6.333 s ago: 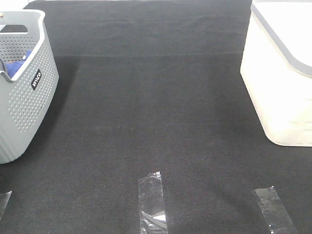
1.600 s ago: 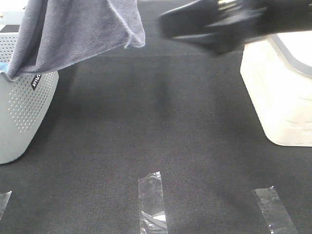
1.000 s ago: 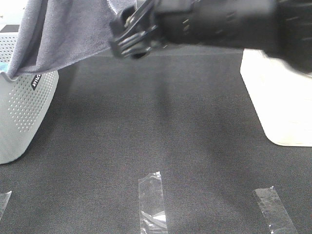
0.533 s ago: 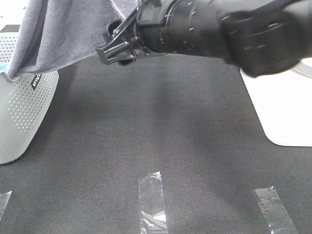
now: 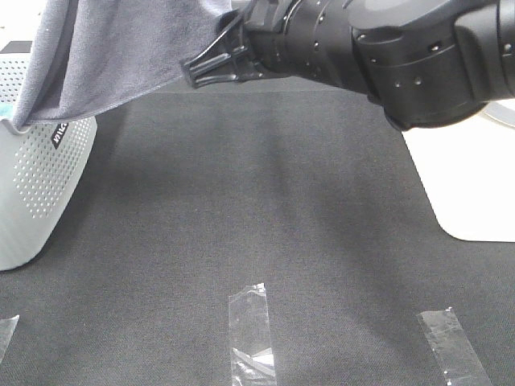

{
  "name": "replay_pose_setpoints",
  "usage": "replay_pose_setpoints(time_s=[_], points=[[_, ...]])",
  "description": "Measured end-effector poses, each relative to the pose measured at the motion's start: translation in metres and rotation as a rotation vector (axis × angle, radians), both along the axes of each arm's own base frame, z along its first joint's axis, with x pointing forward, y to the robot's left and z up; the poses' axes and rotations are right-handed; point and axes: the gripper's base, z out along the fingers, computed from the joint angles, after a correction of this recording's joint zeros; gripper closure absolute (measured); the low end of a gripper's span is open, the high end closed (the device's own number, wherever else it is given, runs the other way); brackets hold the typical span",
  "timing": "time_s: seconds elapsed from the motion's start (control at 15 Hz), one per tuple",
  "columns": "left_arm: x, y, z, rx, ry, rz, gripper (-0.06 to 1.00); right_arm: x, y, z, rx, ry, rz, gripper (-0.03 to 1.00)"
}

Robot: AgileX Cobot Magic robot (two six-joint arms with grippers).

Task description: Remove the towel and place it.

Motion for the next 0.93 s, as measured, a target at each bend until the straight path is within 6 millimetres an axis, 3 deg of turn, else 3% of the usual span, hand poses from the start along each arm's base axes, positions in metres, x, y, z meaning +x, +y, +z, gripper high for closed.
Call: replay_pose_setpoints(time_s=[0.2, 0.27, 0.33, 0.67, 0.93], points=[[0.0, 0.0, 0.0, 0.001, 0.0, 0.0, 0.94, 0.0, 0.0, 0.0, 0.0, 0.001, 0.002, 0.68], [0.0, 0.0, 0.0, 0.0, -0.001, 0.001, 0.94, -0.001, 0.001, -0.001, -0.007, 0.007, 0.019, 0.85], [0.0, 0.0, 0.0, -0.002, -0.003, 0.004, 0.94, -0.002, 0.002, -0.001, -0.016, 0.01, 0.034, 0.95], [0.001, 0.001, 0.0, 0.019, -0.012, 0.015, 0.94, -0.004, 0.003, -0.004, -0.025, 0.042, 0.057, 0.97], [0.004, 0.006, -0.007, 0.163, -0.04, 0.056, 0.94, -0.026, 0.016, -0.001, -0.045, 0.132, 0.346, 0.97]])
